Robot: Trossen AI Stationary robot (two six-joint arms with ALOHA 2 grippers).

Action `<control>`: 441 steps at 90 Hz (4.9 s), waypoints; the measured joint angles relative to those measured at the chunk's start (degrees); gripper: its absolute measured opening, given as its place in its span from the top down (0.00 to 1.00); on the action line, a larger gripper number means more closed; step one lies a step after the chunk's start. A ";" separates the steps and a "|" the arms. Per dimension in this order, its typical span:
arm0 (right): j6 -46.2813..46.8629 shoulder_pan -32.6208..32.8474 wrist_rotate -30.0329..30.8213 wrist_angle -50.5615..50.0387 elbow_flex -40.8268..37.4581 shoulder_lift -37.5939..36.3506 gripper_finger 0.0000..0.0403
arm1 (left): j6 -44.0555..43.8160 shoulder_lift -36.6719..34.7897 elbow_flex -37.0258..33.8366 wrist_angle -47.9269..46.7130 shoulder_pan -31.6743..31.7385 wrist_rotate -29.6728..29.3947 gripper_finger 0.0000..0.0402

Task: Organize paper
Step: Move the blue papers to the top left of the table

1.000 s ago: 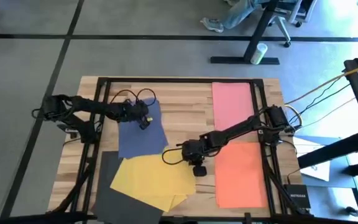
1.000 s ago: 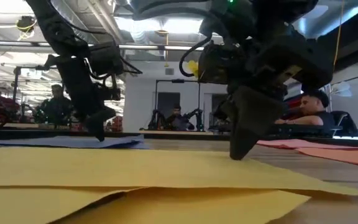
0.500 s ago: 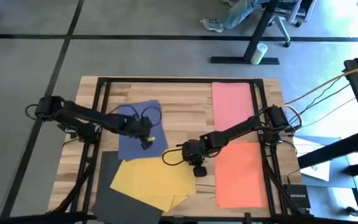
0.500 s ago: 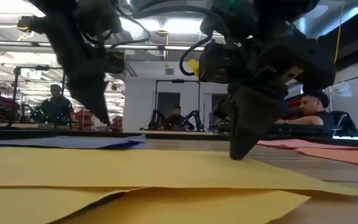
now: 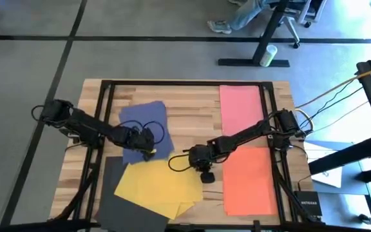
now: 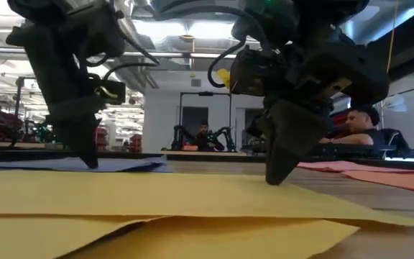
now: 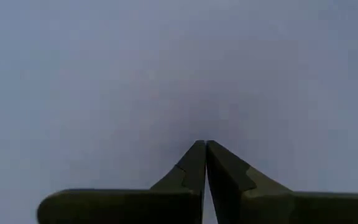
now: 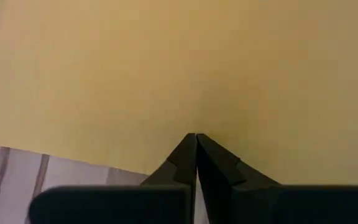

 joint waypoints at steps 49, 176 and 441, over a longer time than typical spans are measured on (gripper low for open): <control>0.05 0.00 0.08 -0.02 0.00 0.02 1.00 | 13.62 -0.55 -0.17 -2.36 11.92 -2.14 1.00; 0.09 0.02 1.00 -0.04 0.00 0.02 1.00 | 13.03 5.39 6.58 5.67 1.58 9.14 1.00; -22.82 -17.81 0.29 -14.75 49.59 30.38 1.00 | -9.79 -18.16 -1.66 0.91 -21.83 -4.31 1.00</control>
